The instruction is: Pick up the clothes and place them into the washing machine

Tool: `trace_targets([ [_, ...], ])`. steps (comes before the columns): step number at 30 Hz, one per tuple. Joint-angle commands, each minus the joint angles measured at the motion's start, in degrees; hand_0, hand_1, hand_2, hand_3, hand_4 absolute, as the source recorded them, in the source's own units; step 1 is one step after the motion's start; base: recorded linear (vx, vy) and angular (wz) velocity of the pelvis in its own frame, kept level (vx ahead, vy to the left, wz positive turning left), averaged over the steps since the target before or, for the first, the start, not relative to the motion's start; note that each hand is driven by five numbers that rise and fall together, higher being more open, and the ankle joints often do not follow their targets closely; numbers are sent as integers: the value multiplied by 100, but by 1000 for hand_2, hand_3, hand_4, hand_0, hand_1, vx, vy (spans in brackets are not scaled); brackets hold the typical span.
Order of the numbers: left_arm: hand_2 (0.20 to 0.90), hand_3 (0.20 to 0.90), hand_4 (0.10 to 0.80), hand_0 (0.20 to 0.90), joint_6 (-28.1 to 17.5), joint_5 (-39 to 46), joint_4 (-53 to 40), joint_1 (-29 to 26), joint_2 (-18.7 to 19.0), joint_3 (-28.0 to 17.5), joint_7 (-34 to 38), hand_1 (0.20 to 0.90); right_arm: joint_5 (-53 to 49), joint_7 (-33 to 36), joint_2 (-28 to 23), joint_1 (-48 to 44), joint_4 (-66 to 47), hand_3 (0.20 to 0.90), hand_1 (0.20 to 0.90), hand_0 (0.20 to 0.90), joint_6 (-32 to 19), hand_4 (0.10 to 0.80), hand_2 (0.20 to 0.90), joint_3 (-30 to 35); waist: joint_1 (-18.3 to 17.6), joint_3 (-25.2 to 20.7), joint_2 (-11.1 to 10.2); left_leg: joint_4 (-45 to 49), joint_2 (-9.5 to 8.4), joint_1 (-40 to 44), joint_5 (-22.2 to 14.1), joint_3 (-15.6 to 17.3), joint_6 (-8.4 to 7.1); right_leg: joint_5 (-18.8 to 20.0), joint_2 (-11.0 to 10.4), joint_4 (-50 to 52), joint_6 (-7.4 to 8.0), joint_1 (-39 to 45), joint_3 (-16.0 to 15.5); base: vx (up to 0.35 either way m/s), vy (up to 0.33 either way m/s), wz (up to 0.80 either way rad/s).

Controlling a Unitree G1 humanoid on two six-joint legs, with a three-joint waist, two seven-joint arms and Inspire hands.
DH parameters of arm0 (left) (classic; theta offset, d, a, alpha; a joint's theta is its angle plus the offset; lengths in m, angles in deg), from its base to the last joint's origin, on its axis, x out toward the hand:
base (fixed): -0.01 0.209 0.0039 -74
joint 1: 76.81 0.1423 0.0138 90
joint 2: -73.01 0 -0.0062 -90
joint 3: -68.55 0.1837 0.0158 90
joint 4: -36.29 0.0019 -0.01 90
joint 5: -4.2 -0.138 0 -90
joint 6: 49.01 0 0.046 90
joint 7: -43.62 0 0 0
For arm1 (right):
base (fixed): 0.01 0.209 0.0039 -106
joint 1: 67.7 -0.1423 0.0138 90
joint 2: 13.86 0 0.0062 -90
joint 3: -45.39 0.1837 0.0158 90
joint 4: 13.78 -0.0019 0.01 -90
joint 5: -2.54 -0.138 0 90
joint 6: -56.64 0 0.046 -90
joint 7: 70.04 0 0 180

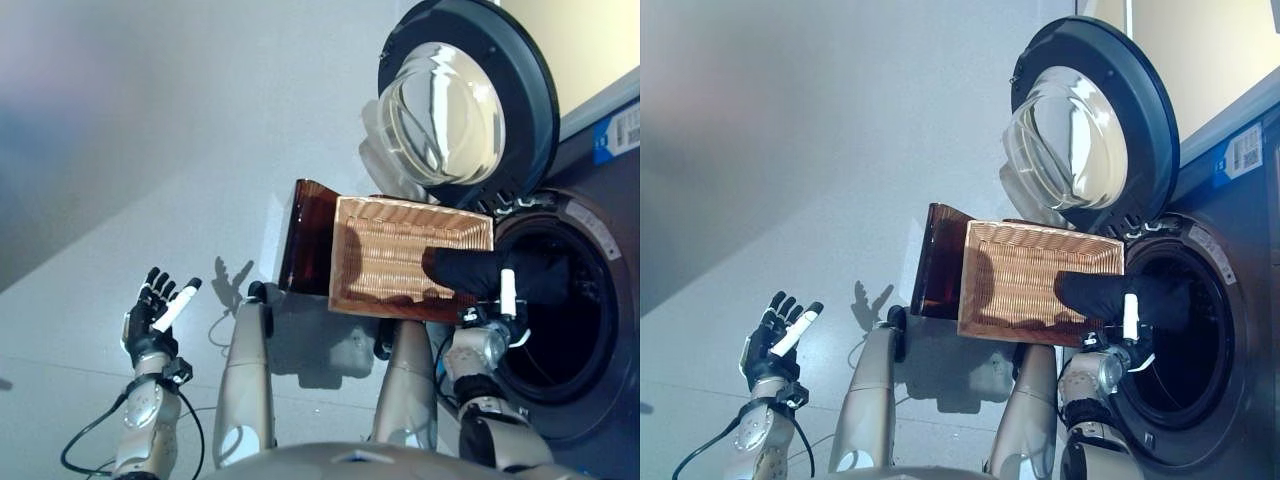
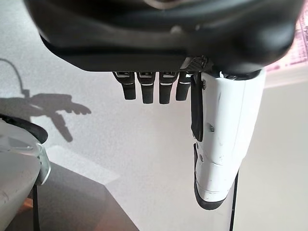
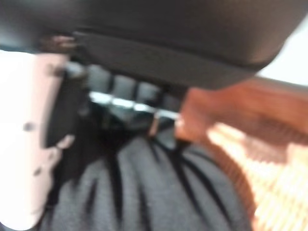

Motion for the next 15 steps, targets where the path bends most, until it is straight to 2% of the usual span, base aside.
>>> trace_targets([
  [1, 900, 900, 800, 900, -228, 196, -291, 34, 89, -162, -40, 900, -993, -450, -250, -89, -111, 200, 200, 200, -900, 300, 200, 536, -46, -320, 184, 83, 95, -57, -103, -112, 39, 590, -55, -339, -23, -20, 238, 0, 0, 0],
  [5, 900, 900, 800, 900, -196, 258, -286, 49, 103, -129, -47, 900, -1643, -520, -375, -371, 84, 200, 200, 200, -1162, 300, 200, 937, -34, -352, 207, 86, 91, -59, -128, -101, 34, 572, -53, -339, -18, -23, 254, 0, 0, 0],
  [15, 900, 900, 800, 900, -127, 210, -366, 35, 273, 96, -56, 900, -2037, 37, -1042, -839, 877, 200, 200, 200, -1474, 300, 200, 1609, 2, -362, 247, 138, 86, -89, -185, -70, 51, 539, -50, -328, -15, -43, 281, 2, 2, -2],
])
